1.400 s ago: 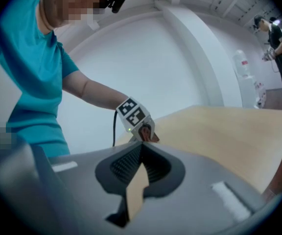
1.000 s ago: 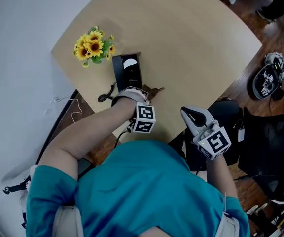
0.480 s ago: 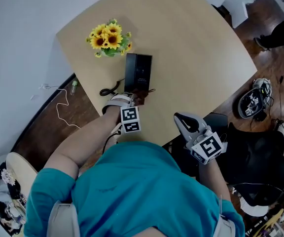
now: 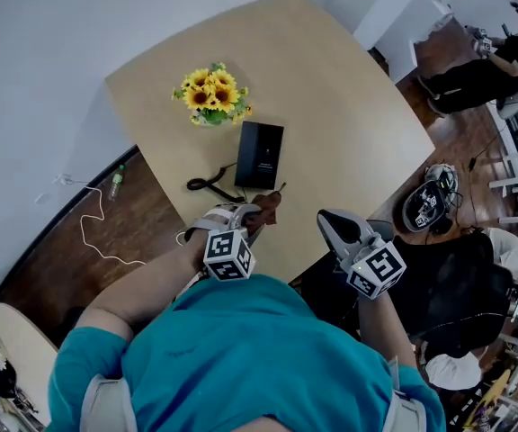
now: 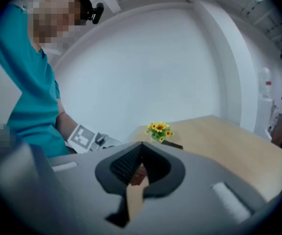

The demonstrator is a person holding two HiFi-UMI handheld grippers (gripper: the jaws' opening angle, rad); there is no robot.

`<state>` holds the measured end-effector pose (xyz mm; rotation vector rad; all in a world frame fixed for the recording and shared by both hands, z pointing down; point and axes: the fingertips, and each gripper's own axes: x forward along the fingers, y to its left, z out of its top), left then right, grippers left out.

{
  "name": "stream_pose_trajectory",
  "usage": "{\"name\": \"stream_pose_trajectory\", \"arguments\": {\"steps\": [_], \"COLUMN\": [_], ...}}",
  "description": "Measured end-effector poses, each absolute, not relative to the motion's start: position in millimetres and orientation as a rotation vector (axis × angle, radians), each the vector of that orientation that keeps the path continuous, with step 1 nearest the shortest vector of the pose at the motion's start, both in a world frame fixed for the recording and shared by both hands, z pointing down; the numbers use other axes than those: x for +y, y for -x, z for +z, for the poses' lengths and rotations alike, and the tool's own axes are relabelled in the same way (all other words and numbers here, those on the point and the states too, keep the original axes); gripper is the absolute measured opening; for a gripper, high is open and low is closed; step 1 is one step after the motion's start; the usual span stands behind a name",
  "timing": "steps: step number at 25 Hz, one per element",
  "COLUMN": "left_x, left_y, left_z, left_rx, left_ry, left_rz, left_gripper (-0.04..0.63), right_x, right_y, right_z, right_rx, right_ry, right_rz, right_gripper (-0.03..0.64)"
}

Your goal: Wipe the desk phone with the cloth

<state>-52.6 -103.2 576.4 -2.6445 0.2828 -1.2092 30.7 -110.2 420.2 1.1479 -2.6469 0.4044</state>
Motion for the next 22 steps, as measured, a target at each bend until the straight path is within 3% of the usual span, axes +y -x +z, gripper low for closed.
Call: {"name": "stream_pose_trajectory", "arguments": {"steps": [5,11,17,22], "left_x": [-73.6,-24.6,53.4,146.5], "left_y": [113.7,154.7,137.7,83.5], "left_z": [519.9,463.6,432.7,425.3], "left_rx": [0.302,0.559,0.913,1.030], "left_ry": [2.876,3.018,3.032,3.029], "left_rz": [-0.997,-0.819,-0.622,-0.629], "left_gripper": [0.110,0.110,0.111,0.112], "right_x": [-77.2,-9.2,59.2,146.6], "right_y": [-3.7,-26.9,-59.5,-81.4], "right_z": [388.3,360.3,355.0,369.4], "right_rx": [-2.661,-2.697,-2.812,-2.864], "right_ry": [-1.301,-1.379,-1.221,-1.012], "right_rz": [0.437,0.432,0.402,0.411], "right_gripper": [0.002,0.002,0.002,0.002]}}
